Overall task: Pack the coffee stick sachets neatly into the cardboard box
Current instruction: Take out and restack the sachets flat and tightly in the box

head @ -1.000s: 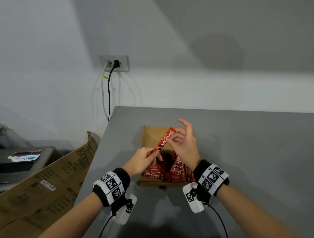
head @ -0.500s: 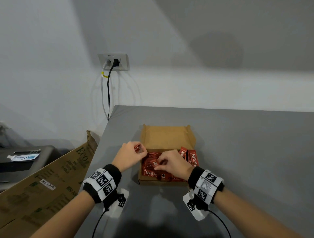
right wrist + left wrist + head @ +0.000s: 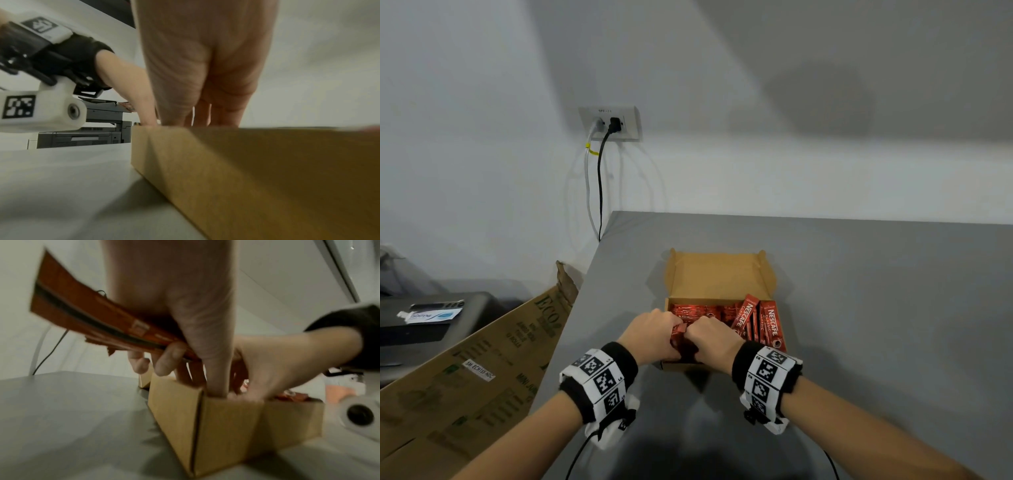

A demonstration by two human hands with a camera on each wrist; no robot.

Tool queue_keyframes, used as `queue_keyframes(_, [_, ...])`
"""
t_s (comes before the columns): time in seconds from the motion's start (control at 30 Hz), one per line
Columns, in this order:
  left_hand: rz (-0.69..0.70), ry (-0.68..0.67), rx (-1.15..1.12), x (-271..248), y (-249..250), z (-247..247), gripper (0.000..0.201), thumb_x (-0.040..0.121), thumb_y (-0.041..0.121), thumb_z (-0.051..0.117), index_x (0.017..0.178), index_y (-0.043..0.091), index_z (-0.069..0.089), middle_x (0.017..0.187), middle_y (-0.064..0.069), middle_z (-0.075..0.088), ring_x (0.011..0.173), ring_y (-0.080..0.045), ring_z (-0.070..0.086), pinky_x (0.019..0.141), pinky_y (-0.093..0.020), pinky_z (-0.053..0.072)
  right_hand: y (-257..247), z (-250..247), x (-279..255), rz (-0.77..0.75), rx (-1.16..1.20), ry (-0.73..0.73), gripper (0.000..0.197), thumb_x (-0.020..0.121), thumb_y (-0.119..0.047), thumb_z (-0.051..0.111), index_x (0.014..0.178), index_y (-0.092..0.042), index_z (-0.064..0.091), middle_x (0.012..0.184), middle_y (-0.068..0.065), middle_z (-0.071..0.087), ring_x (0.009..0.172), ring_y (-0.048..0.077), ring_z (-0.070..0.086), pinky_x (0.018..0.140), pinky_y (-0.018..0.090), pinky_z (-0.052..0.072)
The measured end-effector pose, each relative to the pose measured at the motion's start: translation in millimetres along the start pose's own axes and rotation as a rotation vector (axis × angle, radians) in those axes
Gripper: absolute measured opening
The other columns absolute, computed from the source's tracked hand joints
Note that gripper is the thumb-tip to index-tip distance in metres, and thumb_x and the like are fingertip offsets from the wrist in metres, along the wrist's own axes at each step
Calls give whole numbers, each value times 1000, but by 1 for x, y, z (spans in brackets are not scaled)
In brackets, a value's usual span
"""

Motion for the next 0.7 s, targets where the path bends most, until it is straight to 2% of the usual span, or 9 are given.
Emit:
queue_keyframes(0.07, [6,33,4,-1,4,3,15,81,31,59,78,17,56,87,-5,67,80,-26,60,62,-29,41,3,0,-2,-11,26,21,19,81,-7,60,97,2,63,102,21,63,95,38,60,82,44,50])
queue_keyframes(0.17, [-5,64,-45,-1,2,4,20,84,32,57,80,13,59,87,-6,67,82,-27,62,66,-31,44,10,-3,-9,-4,57,46,15,82,-16,62,88,-3,63,96,18,65,89,34,62,77,41,52])
queue_keyframes(0.27, [-19,68,-82,-1,-1,5,17,83,32,59,75,18,53,86,-4,67,82,-25,62,65,-29,44,19,-5,-16,21,16,18,8,83,-8,58,89,-4,62,101,17,62,92,33,60,77,39,49])
queue_keyframes(0.33, [-25,70,-85,-1,-1,6,15,82,31,60,77,19,54,85,-3,65,82,-24,61,67,-29,45,21,-5,-18,27,-16,8,9,83,-1,54,90,-3,60,103,18,60,94,35,58,76,38,46])
queue_keyframes(0.47, [-23,94,-78,-3,1,6,14,81,28,61,78,20,49,84,-2,62,84,-25,61,70,-32,46,20,-3,-18,57,-29,4,13,83,2,51,95,-1,56,107,19,57,98,36,56,73,36,39])
queue_keyframes(0.53, [-15,113,-83,-4,0,7,12,81,27,61,85,17,55,92,-4,65,86,-26,61,73,-33,48,20,-3,-18,75,-18,14,16,83,3,50,97,-2,55,108,18,57,99,36,56,73,36,40])
queue_keyframes(0.63, [-7,120,-83,-3,-1,9,21,81,29,62,96,15,60,96,-3,66,89,-25,62,76,-35,50,21,-5,-20,91,10,37,21,83,4,50,103,-4,51,110,18,57,100,35,57,75,37,41])
queue_keyframes(0.7, [-4,113,-74,-3,0,8,21,81,29,62,96,15,59,97,-2,66,89,-25,62,75,-33,50,21,-6,-21,85,-2,33,17,83,1,51,98,-9,50,108,17,58,99,35,57,74,38,41])
Point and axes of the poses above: each hand's wrist, its own x-axis towards the middle knuckle, its own z-axis out of the palm, y = z × x, the point moved 4 cm from there along x, towards the middle knuckle
